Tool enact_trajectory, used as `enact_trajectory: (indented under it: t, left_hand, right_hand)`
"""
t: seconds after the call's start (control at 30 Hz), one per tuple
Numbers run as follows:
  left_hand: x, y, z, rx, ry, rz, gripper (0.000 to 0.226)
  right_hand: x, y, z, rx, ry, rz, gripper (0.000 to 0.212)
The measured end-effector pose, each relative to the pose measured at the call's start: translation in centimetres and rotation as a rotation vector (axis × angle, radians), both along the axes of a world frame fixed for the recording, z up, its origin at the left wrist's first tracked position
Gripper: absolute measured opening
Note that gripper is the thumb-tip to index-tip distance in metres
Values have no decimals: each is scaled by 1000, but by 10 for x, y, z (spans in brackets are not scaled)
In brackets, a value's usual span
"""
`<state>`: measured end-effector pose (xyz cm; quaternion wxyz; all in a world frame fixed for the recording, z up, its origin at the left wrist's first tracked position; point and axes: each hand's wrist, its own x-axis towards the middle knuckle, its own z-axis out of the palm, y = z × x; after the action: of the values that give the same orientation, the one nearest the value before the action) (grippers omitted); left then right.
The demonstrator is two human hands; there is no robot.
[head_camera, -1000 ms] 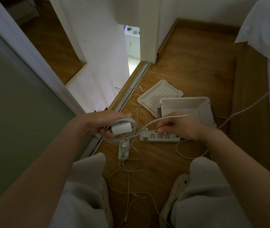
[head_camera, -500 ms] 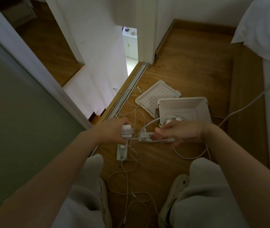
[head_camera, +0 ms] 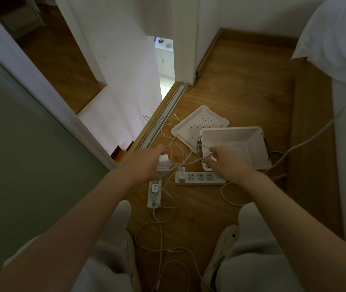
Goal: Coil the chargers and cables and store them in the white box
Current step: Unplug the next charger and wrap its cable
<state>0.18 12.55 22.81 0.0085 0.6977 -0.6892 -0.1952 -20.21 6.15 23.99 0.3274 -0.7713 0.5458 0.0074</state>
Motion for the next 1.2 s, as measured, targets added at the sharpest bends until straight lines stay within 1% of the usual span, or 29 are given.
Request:
enact_trajectory:
  t: [0.07,0.1,0.13,0.17,0.2,0.27,0.33,0.37,0.4,0.43,0.5,0.53,0.63,0.7,0.73,0.8,0.87,0.9,1.0,1.03,1.1,1.13,1.2]
  left_hand:
    - [-4,-1,0,-17,30,-5,47]
    - [-6,-2,-1,-27,54,-5,46]
    - [-10,-2,0,-36,84,-3,46]
    - [-13,-3,1,-45,118,-1,46]
    - [-16,-3,2,-54,154,0,47]
    - [-19,-5,6,-70,224,18,46]
    - [-18,-5,9,-92,293,55,45]
    - [-17,-5,11,-95,334,79,44]
    - [-16,-5,12,-93,382,106,43]
    - [-15,-5,14,-91,430,131,42]
    - [-13,-5,17,-93,516,157,43]
    - [-11,-5,18,-82,555,157,43]
    - [-7,-3,26,4,665,130,41]
    - [-4,-2,28,68,727,107,42]
    - [-2,-1,28,97,738,92,44]
    - [1,0,29,159,756,61,48]
    - [1,0,28,218,732,41,47]
    - [0,-1,27,246,723,44,45]
    - [-3,-3,24,357,756,119,42]
    - [-2,-4,23,373,763,141,35]
    - [-1,-2,23,385,760,102,17]
    - [-2,0,24,384,746,72,12]
    - [-4,4,27,381,719,8,11]
  right_hand:
    - [9,8,-10,-219,141,27,26]
    - [14,10,-11,-310,144,32,24]
    - [19,13,-12,-362,96,58,25]
    - [24,15,-11,-364,0,93,26]
    - [28,17,-10,-302,-125,118,28]
    - [34,24,-8,-72,-322,163,35]
    - [36,26,-10,113,-395,212,46]
    - [36,25,-10,174,-426,205,49]
    - [35,23,-10,211,-452,186,48]
    - [32,21,-9,212,-466,182,43]
    - [25,12,-8,115,-425,238,26]
    - [21,7,-9,47,-383,283,24]
    - [11,-1,-6,-142,-229,365,30]
    - [7,-5,-6,-188,-166,373,31]
    - [6,-6,-7,-171,-162,370,30]
    - [6,-8,-8,-72,-210,339,28]
    - [8,-9,-7,17,-285,278,34]
    - [8,-8,-6,39,-301,253,36]
    - [10,-8,-2,43,-291,213,29]
    - [10,-7,-1,40,-288,201,29]
    - [9,-6,0,31,-294,179,29]
    - [9,-5,0,26,-298,167,29]
    - [9,-3,0,2,-286,137,27]
